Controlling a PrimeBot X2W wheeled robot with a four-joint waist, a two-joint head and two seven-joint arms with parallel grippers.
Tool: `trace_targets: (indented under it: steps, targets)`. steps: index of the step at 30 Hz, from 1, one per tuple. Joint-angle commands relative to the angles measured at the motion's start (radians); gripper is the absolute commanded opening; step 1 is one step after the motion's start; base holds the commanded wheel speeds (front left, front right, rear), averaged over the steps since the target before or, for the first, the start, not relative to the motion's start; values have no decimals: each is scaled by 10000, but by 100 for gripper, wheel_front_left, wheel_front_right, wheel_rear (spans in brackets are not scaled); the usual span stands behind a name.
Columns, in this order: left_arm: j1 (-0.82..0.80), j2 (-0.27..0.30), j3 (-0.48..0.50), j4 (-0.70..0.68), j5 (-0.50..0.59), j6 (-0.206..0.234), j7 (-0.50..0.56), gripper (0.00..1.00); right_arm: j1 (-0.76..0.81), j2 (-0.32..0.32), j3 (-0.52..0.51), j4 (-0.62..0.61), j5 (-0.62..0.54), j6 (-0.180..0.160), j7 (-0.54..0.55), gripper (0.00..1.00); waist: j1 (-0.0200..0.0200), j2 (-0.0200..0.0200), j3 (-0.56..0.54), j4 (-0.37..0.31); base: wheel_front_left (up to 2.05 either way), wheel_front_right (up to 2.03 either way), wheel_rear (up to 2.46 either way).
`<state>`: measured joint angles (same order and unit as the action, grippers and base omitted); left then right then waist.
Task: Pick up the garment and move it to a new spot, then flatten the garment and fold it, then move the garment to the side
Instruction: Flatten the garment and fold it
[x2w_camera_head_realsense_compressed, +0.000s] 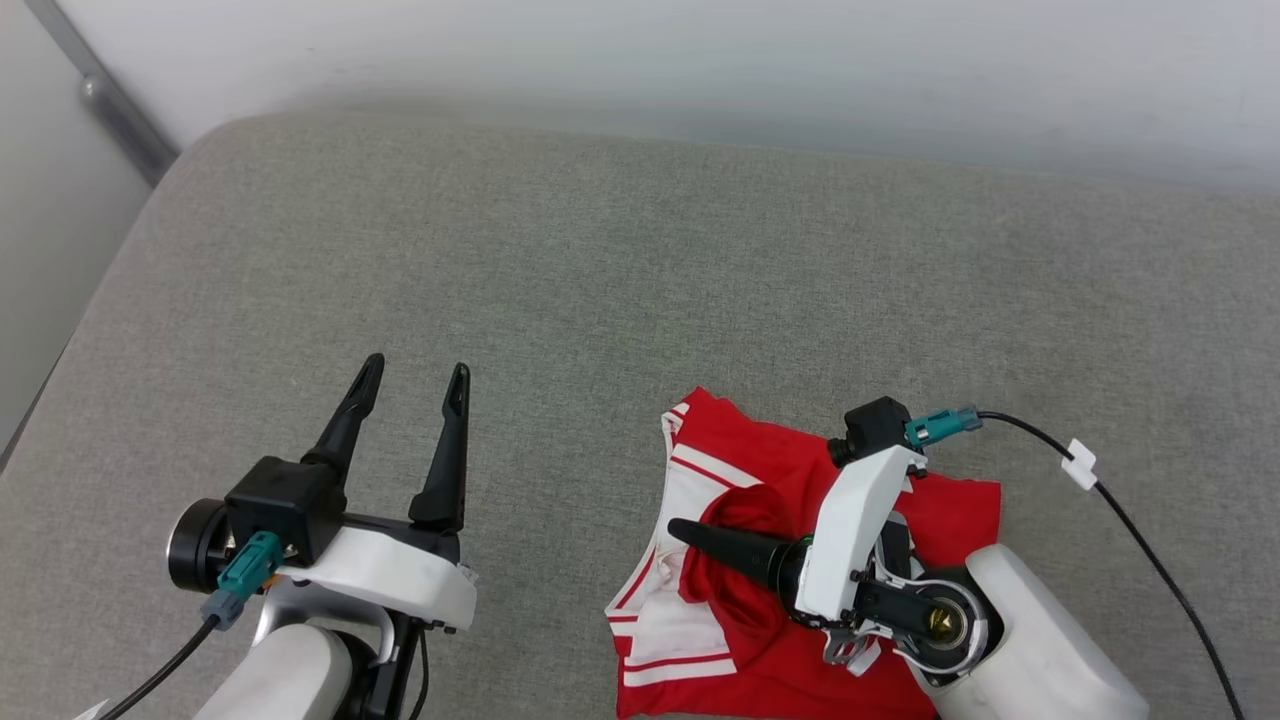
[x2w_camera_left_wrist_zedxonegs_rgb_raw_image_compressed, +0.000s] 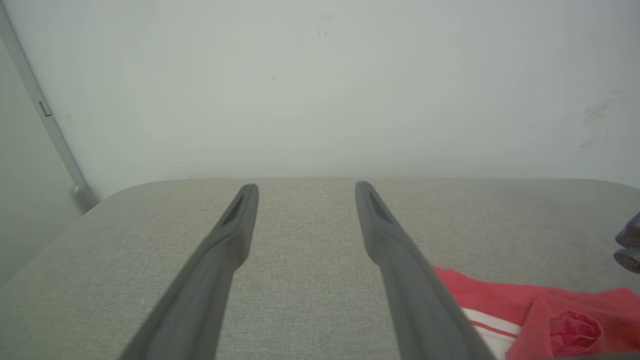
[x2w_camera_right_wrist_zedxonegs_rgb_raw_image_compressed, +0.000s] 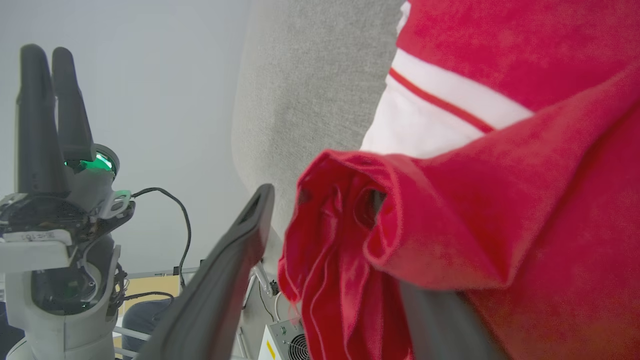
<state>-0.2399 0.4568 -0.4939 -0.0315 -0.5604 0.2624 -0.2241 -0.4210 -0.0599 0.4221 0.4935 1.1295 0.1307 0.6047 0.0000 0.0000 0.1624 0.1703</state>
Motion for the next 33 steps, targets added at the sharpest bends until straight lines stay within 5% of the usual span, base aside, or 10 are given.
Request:
trace_targets:
  steps: [1,10,18,24,33]
  targets:
    - [-51,-33,21,31,-2,-29,-54,100,-184,-167,135,-127,-157,0,-38,100,0,0,-40,-16,0,0,0]
    - [305,37,-7,102,-76,61,-70,100,-26,-1591,1454,-1835,-2001,0,-299,100,0,0,-459,-424,0,0,0]
    - [587,103,15,108,-164,208,1,100,1141,-2693,-10,-2205,-4409,0,-1515,100,0,0,-895,-946,0,0,0]
    - [795,131,29,218,-240,335,54,100,2291,-2686,-2106,-2852,-6467,0,-2856,100,0,0,-1141,-1343,0,0,0]
    - [1178,150,155,568,-418,482,-47,100,3827,-1345,-4210,-4360,-8368,0,-5581,100,0,0,-1477,-1548,0,0,0]
